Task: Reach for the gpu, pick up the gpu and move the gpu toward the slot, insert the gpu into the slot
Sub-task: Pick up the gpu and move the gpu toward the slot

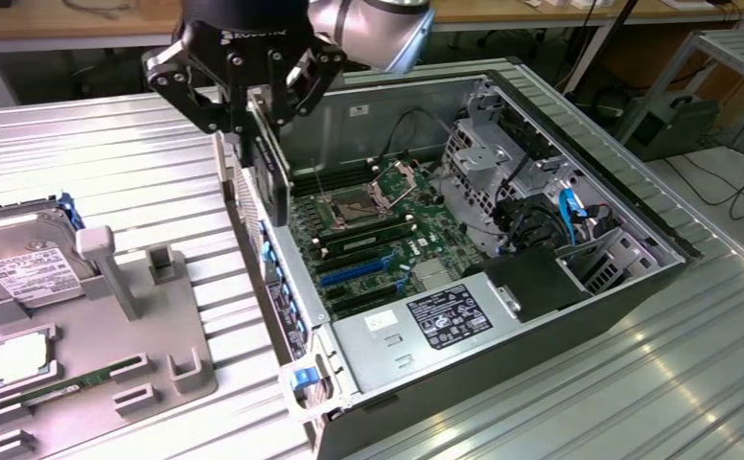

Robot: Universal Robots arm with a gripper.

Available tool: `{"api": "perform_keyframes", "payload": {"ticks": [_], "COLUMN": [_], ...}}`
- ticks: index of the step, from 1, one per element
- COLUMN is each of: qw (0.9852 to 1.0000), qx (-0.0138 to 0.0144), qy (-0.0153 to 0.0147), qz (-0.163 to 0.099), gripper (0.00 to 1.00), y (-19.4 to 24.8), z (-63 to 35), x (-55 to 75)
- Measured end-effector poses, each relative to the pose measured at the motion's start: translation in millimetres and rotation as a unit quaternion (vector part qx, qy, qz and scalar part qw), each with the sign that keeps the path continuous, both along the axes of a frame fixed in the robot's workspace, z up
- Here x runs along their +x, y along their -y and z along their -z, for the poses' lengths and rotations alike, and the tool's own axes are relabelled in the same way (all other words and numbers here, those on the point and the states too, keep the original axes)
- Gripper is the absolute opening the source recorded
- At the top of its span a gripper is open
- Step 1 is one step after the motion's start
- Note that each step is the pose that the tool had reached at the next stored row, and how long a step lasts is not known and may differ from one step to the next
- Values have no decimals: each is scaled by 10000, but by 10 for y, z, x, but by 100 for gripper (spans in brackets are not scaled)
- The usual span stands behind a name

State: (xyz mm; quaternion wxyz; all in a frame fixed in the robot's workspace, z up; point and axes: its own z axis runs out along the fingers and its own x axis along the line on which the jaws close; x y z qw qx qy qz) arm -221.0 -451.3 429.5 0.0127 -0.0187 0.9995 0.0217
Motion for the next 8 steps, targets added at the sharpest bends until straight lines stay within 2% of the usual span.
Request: {"api": "perform_keyframes", "payload": {"ticks": [2,3,8], "qw": [10000,10000,10000], "qx": [0,0,0], "qy": [5,6,8], "qz": [0,0,0], "gripper": [28,28,28], "y": [0,0,0], "z": [7,10,14], "x": [316,402,561]}}
